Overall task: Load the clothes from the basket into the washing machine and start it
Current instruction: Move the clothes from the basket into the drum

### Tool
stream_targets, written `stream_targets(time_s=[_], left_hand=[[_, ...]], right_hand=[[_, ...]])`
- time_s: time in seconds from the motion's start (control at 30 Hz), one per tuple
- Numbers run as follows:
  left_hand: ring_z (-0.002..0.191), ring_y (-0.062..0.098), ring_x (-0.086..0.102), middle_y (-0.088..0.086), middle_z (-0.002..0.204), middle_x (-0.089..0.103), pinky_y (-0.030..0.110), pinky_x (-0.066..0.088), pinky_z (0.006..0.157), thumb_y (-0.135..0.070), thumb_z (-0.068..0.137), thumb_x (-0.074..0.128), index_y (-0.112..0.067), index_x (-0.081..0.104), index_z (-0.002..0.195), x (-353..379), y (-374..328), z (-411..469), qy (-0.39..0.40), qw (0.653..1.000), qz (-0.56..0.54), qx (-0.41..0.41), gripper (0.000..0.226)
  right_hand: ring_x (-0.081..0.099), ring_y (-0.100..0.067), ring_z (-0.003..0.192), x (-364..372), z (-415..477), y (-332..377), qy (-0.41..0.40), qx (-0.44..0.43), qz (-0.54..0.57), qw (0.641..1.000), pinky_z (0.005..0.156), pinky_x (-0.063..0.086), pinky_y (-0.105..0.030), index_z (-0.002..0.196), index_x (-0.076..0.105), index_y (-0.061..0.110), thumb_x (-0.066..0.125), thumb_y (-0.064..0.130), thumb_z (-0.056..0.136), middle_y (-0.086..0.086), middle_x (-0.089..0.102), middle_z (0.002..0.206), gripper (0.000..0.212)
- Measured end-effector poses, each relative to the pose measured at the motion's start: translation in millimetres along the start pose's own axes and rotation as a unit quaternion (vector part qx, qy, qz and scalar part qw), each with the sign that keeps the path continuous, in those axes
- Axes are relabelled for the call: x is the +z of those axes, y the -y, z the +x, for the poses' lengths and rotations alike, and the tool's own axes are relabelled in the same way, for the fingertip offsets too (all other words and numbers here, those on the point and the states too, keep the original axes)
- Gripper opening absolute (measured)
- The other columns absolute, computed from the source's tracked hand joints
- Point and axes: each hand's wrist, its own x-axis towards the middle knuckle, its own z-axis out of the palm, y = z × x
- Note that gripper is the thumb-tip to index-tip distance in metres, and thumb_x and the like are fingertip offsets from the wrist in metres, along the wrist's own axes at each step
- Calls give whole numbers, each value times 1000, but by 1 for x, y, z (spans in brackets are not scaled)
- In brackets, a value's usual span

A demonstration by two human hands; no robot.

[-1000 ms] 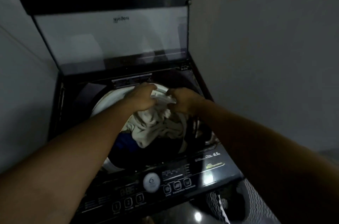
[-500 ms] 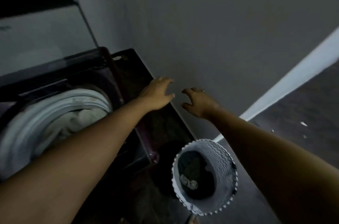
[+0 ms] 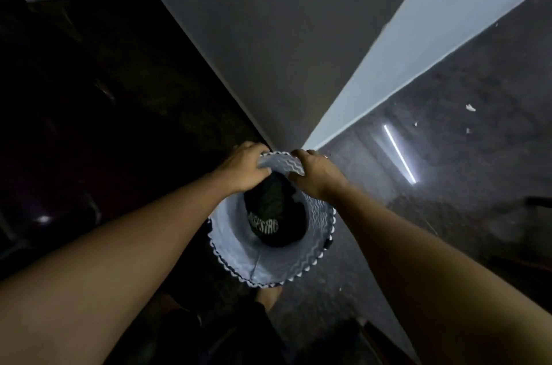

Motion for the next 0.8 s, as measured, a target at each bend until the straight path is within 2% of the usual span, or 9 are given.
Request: stream_targets(time_s=[0.17, 0.33, 0.5, 0.63, 0.73, 0.8], left_hand=[[136, 24, 45, 4, 149, 44, 40, 40, 111, -37, 92, 68, -23, 50, 141, 90, 43, 35, 35, 999, -4, -35, 54], [130, 24, 49, 2, 147, 43, 41, 46, 105, -37, 93, 65, -27, 47, 142, 160, 90, 65, 81, 993, -26, -81, 54], [129, 27, 49, 8, 148, 43, 39, 45, 106, -34, 91, 64, -24, 44, 147, 214, 139, 96, 109, 984, -52, -133, 60], [130, 29, 50, 10, 147, 47, 31, 44, 100, -29, 93, 63, -21, 45, 146, 252, 173, 120, 114, 973, -86, -183, 57], [123, 32, 56, 12, 140, 54, 36, 49, 98, -29, 91, 63, -17, 50, 141, 280, 196, 141, 121, 966, -100, -207, 52], [118, 31, 59, 11, 135, 58, 39, 51, 96, -36, 82, 60, -19, 55, 136, 295, 207, 155, 129, 960, -113, -223, 56]], right_hand=[[53, -37, 128, 86, 31, -46, 28, 18, 29, 999, 104, 43, -39, 145, 47, 17, 63, 40, 92, -18, 55, 142, 60], [55, -38, 127, 171, 65, -73, 81, 54, 77, 992, 102, 44, -39, 148, 45, 15, 61, 36, 95, -21, 56, 140, 59], [52, -39, 130, 248, 107, -92, 131, 104, 86, 982, 103, 43, -41, 152, 36, 21, 54, 41, 97, -18, 52, 145, 61], [53, -41, 127, 304, 140, -110, 113, 142, 120, 976, 101, 44, -43, 150, 39, 16, 56, 34, 96, -21, 53, 141, 59], [50, -43, 129, 339, 161, -122, 118, 167, 130, 970, 104, 42, -46, 150, 37, 12, 56, 33, 97, -22, 52, 142, 60], [47, -43, 133, 358, 174, -132, 122, 184, 130, 967, 108, 39, -47, 152, 33, 10, 56, 34, 97, -23, 47, 146, 64]])
